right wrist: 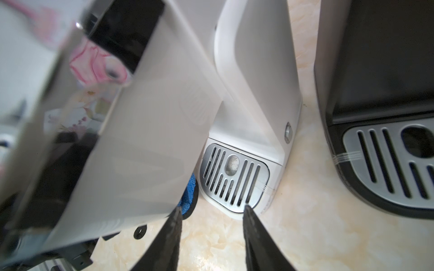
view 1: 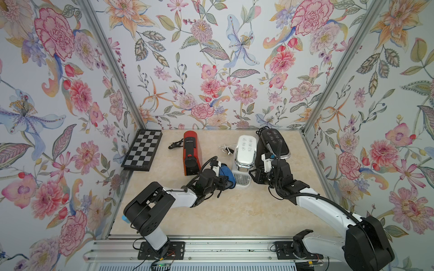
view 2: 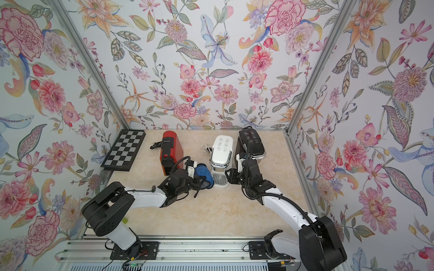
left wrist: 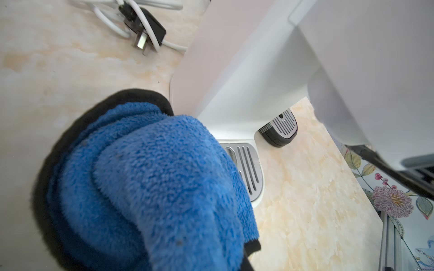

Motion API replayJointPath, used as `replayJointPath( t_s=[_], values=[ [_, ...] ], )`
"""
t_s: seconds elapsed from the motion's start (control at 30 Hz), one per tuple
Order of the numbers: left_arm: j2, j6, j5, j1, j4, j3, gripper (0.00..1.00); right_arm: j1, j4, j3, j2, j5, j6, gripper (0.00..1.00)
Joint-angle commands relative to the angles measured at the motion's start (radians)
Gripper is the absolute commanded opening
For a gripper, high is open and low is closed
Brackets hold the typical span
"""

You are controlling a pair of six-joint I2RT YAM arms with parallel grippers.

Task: Wipe the surface of a coffee machine
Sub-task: Wipe the dirt from the surface of the coffee machine, then adjust the cleaning item.

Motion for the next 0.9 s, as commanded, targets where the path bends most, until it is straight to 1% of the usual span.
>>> replayJointPath(
  t_s=[0.0,0.07,0.17,0.37,0.43,0.53,0.67,0.7,0.77,0.83,0.87],
  values=[
    [-0.104,0.057,-0.049,0.006,-0.031,-0.021,0.0,0.015,0.034,-0.013,-0.033,-0.008,0.019,0.44],
    [-0.157,0.074,-0.034,0.006,-0.032,-0.031,0.0,0.016,0.029,-0.018,-0.051,-0.024,0.024,0.45],
    [-0.242,0.096,-0.025,0.006,-0.078,-0.038,0.0,0.015,0.0,-0.012,-0.08,-0.062,0.023,0.49],
    [-0.402,0.11,0.013,0.006,-0.238,-0.043,0.0,0.015,-0.046,-0.005,-0.148,-0.187,0.044,0.55],
    [-0.467,0.111,0.024,0.006,-0.278,-0.057,0.0,0.016,-0.056,-0.005,-0.18,-0.225,0.055,0.58],
    [-0.538,0.119,0.076,0.006,-0.304,-0.06,0.0,0.028,-0.077,0.008,-0.228,-0.253,0.061,0.65],
    [-0.556,0.161,0.214,0.006,-0.32,-0.003,0.0,0.079,-0.098,0.068,-0.259,-0.295,0.063,0.8],
    [-0.551,0.173,0.25,0.004,-0.306,0.011,0.0,0.099,-0.098,0.088,-0.255,-0.298,0.062,0.82],
    [-0.537,0.186,0.316,0.004,-0.252,0.023,0.0,0.138,-0.097,0.129,-0.238,-0.29,0.055,0.86],
    [-0.518,0.187,0.372,0.005,-0.188,0.025,0.0,0.168,-0.097,0.17,-0.212,-0.271,0.044,0.86],
    [-0.506,0.187,0.395,0.005,-0.161,0.031,0.0,0.202,-0.096,0.189,-0.2,-0.266,0.038,0.87]
  ],
)
